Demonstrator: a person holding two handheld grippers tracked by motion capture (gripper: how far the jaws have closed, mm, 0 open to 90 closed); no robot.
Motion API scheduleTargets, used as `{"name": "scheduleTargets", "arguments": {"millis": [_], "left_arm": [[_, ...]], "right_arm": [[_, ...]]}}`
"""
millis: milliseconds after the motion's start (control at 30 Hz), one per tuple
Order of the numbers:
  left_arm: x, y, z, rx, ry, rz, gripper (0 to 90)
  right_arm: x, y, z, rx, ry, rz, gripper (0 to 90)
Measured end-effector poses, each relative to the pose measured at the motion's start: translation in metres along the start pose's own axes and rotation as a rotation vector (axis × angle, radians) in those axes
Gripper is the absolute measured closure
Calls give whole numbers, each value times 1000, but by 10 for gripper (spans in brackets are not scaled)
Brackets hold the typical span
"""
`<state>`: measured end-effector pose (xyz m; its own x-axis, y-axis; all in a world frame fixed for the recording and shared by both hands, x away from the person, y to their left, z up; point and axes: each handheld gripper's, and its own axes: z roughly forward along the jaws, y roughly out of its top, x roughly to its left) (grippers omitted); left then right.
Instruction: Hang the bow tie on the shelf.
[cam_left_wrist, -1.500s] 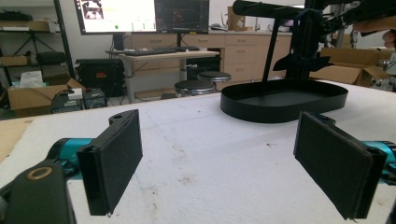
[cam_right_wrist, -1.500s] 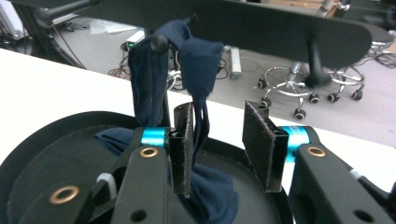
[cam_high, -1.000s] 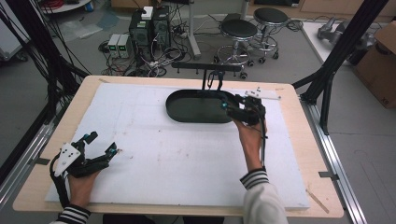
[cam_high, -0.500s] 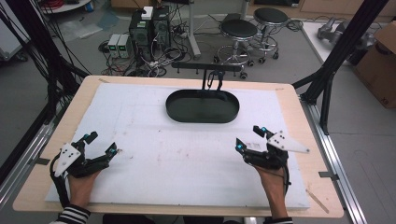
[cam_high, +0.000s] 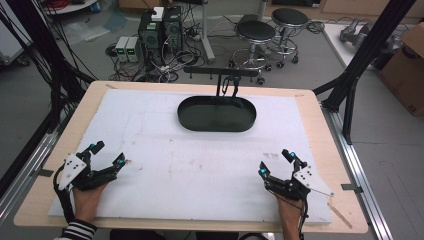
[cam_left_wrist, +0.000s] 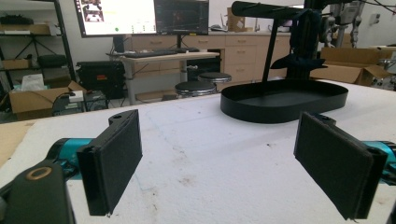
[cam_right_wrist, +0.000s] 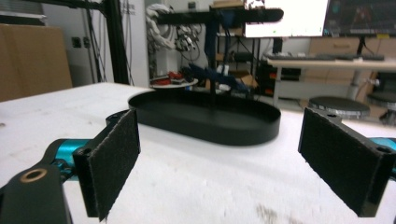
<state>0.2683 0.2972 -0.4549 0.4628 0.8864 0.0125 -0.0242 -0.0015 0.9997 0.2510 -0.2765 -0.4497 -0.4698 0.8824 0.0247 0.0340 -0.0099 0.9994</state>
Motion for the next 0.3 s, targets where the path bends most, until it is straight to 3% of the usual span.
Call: {"name": "scheduleTargets", "arguments": {"millis": [300], "left_arm": [[0, 0, -1, -11, 8, -4, 150]], "right_arm": [[0, -4, 1, 9, -9, -6, 118]]}}
